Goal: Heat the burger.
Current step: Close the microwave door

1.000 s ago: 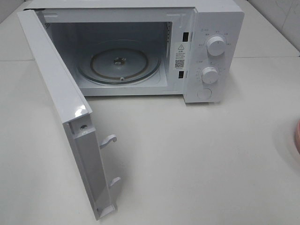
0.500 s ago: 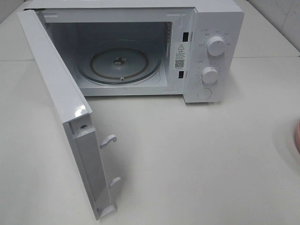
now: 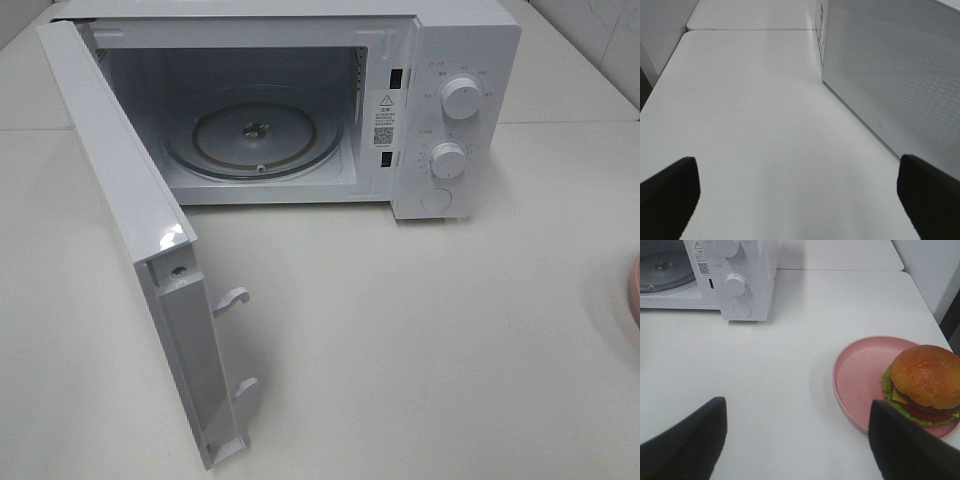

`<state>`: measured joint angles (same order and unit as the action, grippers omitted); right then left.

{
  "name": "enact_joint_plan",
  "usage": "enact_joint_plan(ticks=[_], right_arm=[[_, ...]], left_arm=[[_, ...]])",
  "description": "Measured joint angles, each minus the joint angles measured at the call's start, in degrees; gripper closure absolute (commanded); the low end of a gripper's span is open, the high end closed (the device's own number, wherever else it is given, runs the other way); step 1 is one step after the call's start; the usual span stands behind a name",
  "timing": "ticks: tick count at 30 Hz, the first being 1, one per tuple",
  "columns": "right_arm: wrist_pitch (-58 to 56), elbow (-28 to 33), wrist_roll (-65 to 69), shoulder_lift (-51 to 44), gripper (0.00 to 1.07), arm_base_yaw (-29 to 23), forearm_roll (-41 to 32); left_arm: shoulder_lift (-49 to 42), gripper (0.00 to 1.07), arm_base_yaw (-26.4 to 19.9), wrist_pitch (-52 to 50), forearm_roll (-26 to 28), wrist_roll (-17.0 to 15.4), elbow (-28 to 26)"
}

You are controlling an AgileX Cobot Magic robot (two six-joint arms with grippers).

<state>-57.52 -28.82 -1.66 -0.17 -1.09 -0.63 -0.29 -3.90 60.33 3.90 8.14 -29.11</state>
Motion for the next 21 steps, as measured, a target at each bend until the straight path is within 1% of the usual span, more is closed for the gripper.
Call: enact_joint_plan(ticks=[6, 8, 9, 11, 12, 13, 15, 16, 17, 18, 19, 20, 21], right_arm=[[0.0, 0.0, 0.0, 0.0, 0.34, 0.0, 0.0], [0.0, 0.0, 0.0, 0.0, 0.34, 0.0, 0.0], [0.0, 0.0, 0.0, 0.0, 0.34, 0.0, 0.0], [-0.1, 0.0, 0.0, 0.0, 0.34, 0.0, 0.0], [-0.1, 0.0, 0.0, 0.0, 0.34, 0.0, 0.0], [-0.1, 0.0, 0.0, 0.0, 0.34, 0.0, 0.0], [-0.1, 0.0, 0.0, 0.0, 0.34, 0.0, 0.0], [-0.1, 0.0, 0.0, 0.0, 0.34, 0.0, 0.0], [-0.1, 0.0, 0.0, 0.0, 0.34, 0.0, 0.0], [-0.1, 0.0, 0.0, 0.0, 0.34, 0.0, 0.0], [-0.1, 0.0, 0.0, 0.0, 0.34, 0.0, 0.0], [-0.1, 0.0, 0.0, 0.0, 0.34, 0.0, 0.0], [-0.1, 0.0, 0.0, 0.0, 0.34, 0.0, 0.0]], left_arm=[[0.2, 0.04, 0.0, -0.9, -1.3, -0.1, -0.5], [1.7, 0.04, 0.0, -4.8, -1.4, -0.1, -1.0], [1.7, 0.04, 0.0, -4.8, -1.4, -0.1, -1.0], [4.2, 0.04, 0.0, -10.2, -1.4, -0.1, -1.1], [4.2, 0.04, 0.0, -10.2, -1.4, -0.1, -1.1], [6.2, 0.04, 0.0, -14.8, -1.4, -0.1, -1.1], [7.1, 0.05, 0.0, -16.7, -1.4, -0.1, -1.0], [9.1, 0.06, 0.0, -21.8, -1.4, 0.0, -0.2], [9.1, 0.06, 0.0, -21.8, -1.4, 0.0, -0.2], [10.0, 0.07, 0.0, -23.9, -1.4, 0.0, 0.5], [11.5, 0.11, 0.0, -29.6, -1.4, 0.0, 2.5], [11.5, 0.11, 0.0, -29.6, -1.4, 0.0, 2.5], [13.3, 0.17, 0.0, -36.0, -1.4, 0.0, 5.5]])
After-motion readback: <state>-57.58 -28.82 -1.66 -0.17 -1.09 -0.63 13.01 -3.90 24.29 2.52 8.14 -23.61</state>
